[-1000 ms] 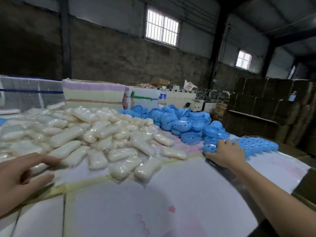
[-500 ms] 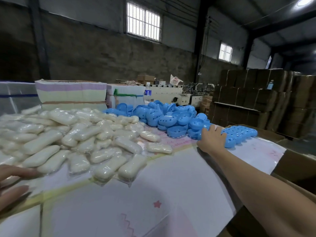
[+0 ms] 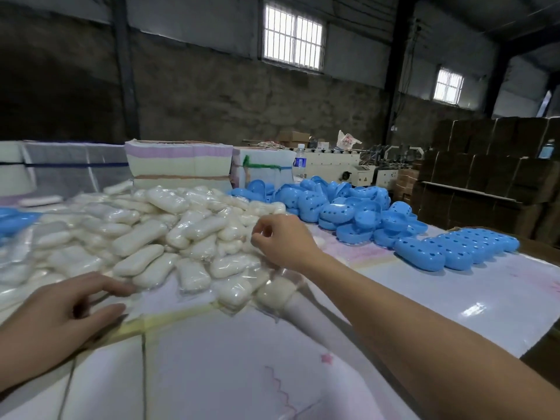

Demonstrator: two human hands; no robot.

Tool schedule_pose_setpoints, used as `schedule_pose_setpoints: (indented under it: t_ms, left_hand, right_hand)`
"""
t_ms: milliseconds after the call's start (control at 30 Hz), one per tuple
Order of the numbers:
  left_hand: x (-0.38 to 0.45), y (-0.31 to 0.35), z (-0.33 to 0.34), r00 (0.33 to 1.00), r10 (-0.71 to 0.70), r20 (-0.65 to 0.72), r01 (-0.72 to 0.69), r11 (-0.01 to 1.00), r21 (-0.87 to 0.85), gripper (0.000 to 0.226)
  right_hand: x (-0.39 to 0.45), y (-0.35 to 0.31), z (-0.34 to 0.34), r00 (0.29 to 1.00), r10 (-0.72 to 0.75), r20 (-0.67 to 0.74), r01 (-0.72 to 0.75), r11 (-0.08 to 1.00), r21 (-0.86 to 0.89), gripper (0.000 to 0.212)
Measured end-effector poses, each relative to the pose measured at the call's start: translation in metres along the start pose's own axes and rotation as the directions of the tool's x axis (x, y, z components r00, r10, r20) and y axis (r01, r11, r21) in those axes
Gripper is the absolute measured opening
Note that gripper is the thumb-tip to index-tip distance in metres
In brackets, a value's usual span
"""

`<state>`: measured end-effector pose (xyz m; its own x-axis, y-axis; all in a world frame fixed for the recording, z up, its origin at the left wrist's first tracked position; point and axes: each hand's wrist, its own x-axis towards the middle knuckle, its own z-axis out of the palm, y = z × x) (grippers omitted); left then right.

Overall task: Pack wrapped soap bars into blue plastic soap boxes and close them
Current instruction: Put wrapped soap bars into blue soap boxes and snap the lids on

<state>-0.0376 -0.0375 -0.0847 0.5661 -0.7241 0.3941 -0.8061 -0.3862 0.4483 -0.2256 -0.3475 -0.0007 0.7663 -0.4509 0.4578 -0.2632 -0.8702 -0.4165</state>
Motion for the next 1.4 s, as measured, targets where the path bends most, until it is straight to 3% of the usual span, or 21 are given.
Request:
schedule_pose_setpoints:
  t_ms: [100, 300, 467, 633, 767, 833, 933, 1000, 1067, 1133, 1200, 1400]
  left_hand:
    - [-0.003, 0.038, -0.012, 0.995, 0.024, -0.097, -0.023, 1.0, 0.014, 0.012]
    - [-0.005, 0.056, -0.018, 0.993, -0.061, -0.097, 0.052, 0.994, -0.097, 0.019]
    - [-0.005, 0.05, -0.024, 0.986, -0.107, -0.13, 0.089, 0.986, -0.143, 0.018]
    - [-0.003, 0.046, -0.033, 0.967, -0.15, -0.204, 0.147, 0.989, -0.03, 0.014]
    - [0.001, 0.023, -0.059, 0.865, -0.23, -0.446, 0.267, 0.963, 0.021, 0.017]
    - [0.005, 0.001, -0.077, 0.76, -0.362, -0.54, 0.384, 0.92, -0.076, 0.019]
    - [0.011, -0.035, -0.096, 0.624, -0.56, -0.545, 0.502, 0.821, -0.27, 0.026]
    - [0.014, -0.058, -0.103, 0.613, -0.603, -0.509, 0.614, 0.77, -0.174, 0.02]
    - [0.012, -0.078, -0.108, 0.61, -0.648, -0.455, 0.746, 0.663, 0.056, 0.014]
    - [0.006, -0.091, -0.113, 0.558, -0.718, -0.416, 0.828, 0.516, 0.219, 0.022]
    - [0.001, -0.097, -0.117, 0.516, -0.76, -0.396, 0.856, 0.443, 0.266, 0.027]
    - [-0.001, -0.096, -0.119, 0.51, -0.774, -0.375, 0.86, 0.47, 0.198, 0.029]
  right_hand:
    - [0.004, -0.054, 0.028, 0.99, -0.118, 0.083, 0.107, 0.986, 0.125, 0.007]
    - [0.001, -0.132, 0.084, 0.969, -0.224, 0.103, 0.172, 0.914, 0.368, 0.011]
    - [-0.01, -0.12, 0.104, 0.909, -0.39, 0.149, 0.332, 0.892, 0.306, 0.01]
    - [-0.019, -0.126, 0.107, 0.85, -0.505, 0.149, 0.443, 0.84, 0.314, 0.014]
    - [-0.027, -0.135, 0.107, 0.8, -0.571, 0.184, 0.492, 0.8, 0.342, 0.013]
    - [-0.03, -0.136, 0.107, 0.784, -0.589, 0.194, 0.502, 0.787, 0.359, 0.013]
    - [-0.031, -0.138, 0.108, 0.776, -0.601, 0.191, 0.505, 0.773, 0.383, 0.013]
    - [-0.03, -0.138, 0.109, 0.779, -0.6, 0.181, 0.5, 0.77, 0.396, 0.013]
    - [-0.028, -0.136, 0.11, 0.78, -0.6, 0.175, 0.499, 0.766, 0.405, 0.013]
    - [-0.027, -0.135, 0.112, 0.777, -0.604, 0.176, 0.497, 0.761, 0.417, 0.013]
    - [-0.024, -0.133, 0.112, 0.771, -0.612, 0.175, 0.502, 0.754, 0.424, 0.013]
    - [-0.022, -0.133, 0.115, 0.759, -0.623, 0.189, 0.518, 0.754, 0.404, 0.013]
